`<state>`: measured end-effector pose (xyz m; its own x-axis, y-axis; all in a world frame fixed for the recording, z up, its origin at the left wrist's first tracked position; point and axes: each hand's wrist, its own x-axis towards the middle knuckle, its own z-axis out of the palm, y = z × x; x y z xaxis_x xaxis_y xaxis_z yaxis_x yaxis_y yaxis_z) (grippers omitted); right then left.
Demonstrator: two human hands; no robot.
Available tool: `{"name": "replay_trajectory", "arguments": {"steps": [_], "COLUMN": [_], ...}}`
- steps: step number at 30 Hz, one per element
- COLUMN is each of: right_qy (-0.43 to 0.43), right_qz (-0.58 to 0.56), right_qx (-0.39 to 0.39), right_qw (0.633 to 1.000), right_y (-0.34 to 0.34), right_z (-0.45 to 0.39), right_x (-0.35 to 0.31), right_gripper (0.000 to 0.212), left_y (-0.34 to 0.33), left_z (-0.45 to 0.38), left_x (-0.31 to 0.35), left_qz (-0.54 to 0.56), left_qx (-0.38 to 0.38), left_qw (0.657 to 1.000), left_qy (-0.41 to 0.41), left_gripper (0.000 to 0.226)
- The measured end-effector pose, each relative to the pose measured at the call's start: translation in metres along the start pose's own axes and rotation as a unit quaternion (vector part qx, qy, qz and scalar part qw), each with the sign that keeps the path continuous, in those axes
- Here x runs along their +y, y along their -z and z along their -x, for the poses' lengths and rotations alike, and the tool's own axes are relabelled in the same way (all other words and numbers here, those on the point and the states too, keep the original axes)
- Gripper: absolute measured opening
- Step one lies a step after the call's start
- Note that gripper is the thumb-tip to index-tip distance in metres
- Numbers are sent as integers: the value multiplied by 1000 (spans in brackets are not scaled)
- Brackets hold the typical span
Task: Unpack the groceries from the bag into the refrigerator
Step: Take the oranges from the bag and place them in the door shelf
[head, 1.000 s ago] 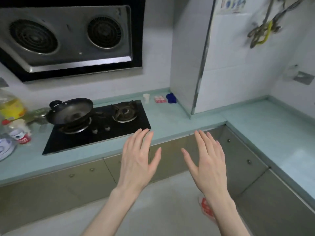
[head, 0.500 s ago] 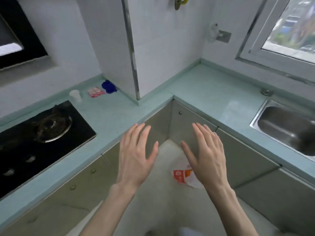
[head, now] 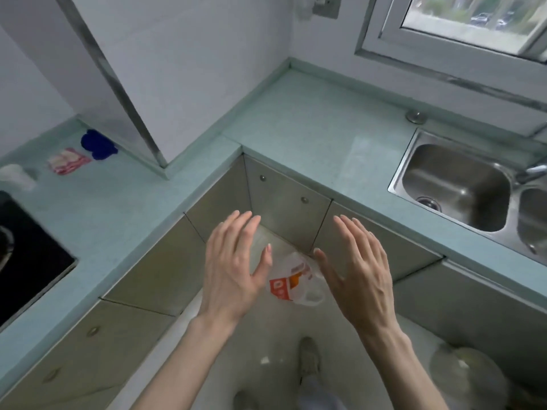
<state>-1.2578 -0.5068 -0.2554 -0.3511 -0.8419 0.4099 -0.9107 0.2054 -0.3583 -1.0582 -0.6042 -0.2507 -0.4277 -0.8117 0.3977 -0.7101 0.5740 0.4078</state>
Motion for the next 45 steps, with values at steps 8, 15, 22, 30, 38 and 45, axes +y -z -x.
{"name": "replay_trajectory", "arguments": {"steps": [8, 15, 22, 30, 38, 45], "right_qy": [29, 20, 12, 14, 19, 39], "right_qz": [-45, -40, -52, -30, -25, -16], "right_qx": [-73, -107, -145, -150, -156, -125], "right_qw": [996, 993, 988, 988, 987, 991], "right_y": [-56, -133, -248, -402, -550, -638], "right_z": [-21, -9, 39, 96, 157, 187], "right_x": [84, 128, 173, 246, 319, 351], "right_gripper": [59, 63, 59, 59, 61, 63], "left_y": [-102, -194, -300, -459, -612, -692], "left_z": [-22, -7, 47, 113, 157, 179], "left_x": [3, -26, -80, -157, -221, -256], "left_qz": [-10, 15, 31, 47, 54, 30], "left_qx": [-21, -34, -62, -106, -176, -186], "left_qw": [999, 996, 990, 987, 980, 982], "left_qy": [36, 76, 121, 112, 78, 24], "left_gripper": [48, 45, 46, 49, 46, 40]}}
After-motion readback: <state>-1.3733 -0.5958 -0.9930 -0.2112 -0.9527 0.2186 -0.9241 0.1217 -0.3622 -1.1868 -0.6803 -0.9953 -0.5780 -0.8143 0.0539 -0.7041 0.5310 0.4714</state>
